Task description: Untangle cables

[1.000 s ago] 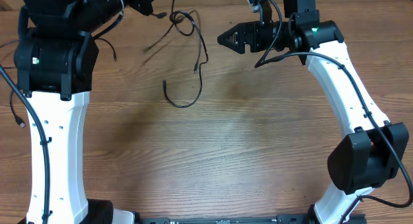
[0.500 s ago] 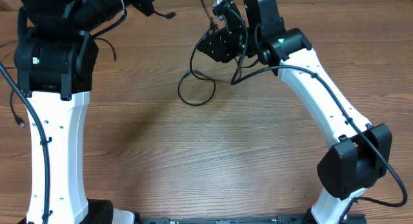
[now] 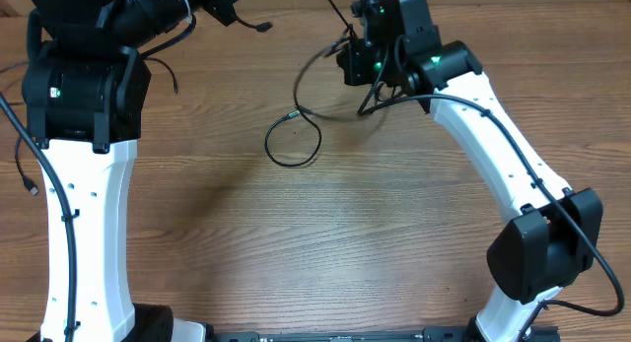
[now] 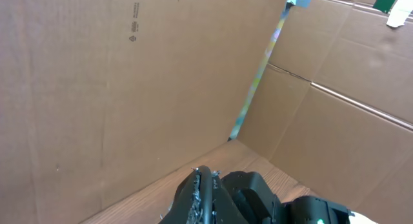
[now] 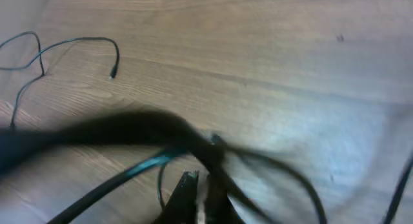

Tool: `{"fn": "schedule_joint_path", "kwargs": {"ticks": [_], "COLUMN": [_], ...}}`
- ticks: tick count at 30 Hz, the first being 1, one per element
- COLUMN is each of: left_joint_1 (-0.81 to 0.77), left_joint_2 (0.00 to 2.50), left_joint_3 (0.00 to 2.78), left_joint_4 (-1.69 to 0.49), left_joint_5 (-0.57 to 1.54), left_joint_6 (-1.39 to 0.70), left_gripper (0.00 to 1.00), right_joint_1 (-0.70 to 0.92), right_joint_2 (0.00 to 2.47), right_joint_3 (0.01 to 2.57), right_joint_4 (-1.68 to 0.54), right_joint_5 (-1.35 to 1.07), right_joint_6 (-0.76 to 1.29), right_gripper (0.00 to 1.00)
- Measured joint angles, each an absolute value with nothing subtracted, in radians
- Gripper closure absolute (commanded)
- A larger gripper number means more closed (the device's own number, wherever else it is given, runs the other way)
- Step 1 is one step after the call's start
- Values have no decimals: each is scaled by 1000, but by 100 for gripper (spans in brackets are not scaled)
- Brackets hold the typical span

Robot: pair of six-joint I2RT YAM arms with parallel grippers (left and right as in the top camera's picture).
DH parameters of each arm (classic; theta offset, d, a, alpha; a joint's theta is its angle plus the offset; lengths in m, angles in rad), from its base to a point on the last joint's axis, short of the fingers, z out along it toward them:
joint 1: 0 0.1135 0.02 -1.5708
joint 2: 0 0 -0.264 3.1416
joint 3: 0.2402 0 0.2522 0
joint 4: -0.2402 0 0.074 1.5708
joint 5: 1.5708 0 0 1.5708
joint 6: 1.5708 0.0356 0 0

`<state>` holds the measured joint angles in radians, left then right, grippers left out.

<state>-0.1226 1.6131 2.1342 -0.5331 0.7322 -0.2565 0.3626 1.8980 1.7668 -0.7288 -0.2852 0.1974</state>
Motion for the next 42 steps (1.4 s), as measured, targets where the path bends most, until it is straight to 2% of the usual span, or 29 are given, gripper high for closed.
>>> {"fn": "schedule_joint_path", "kwargs": {"ticks": [2, 4, 10, 20, 26, 28, 32, 34, 42], "left_joint_1": [-123, -123, -123, -123, -123, -123, -123, -123, -131], "left_joint_2": [1613, 1613, 1613, 1613, 1613, 1613, 1613, 1613, 1613], "left_joint_3": [2134, 2134, 2134, 2134, 2134, 2134, 2134, 2134, 2134], "left_joint_4": [-533, -533, -527, -526, -527, -527, -527, -527, -506], "left_joint_5": [730, 730, 734, 745, 745, 745, 745, 745, 745], "left_joint_6": [-257, -256, -252, -252, -252, -252, -257, -260, -267], "left_gripper": [96, 96, 96, 96, 96, 96, 96, 96, 96], "right_joint_1": [352, 339, 280, 351, 427, 441, 450, 451, 456], "right_joint_2": [1887, 1862, 1736, 1705, 1707, 1707, 1708, 1708, 1720], "right_joint_3": [1767, 1766, 1766, 1766, 1766, 1766, 1766, 1766, 1766], "right_joint_4": [-750, -774, -784, -759, -876, -891, -890, -891, -891], "right_joint_5": [-307, -334, -443, -520, -432, -411, -369, -355, -314], "right_joint_6": [230, 281, 465, 666, 865, 930, 1076, 1145, 1332], "right_gripper": [77, 67, 51, 55, 54, 50, 33, 29, 22]}}
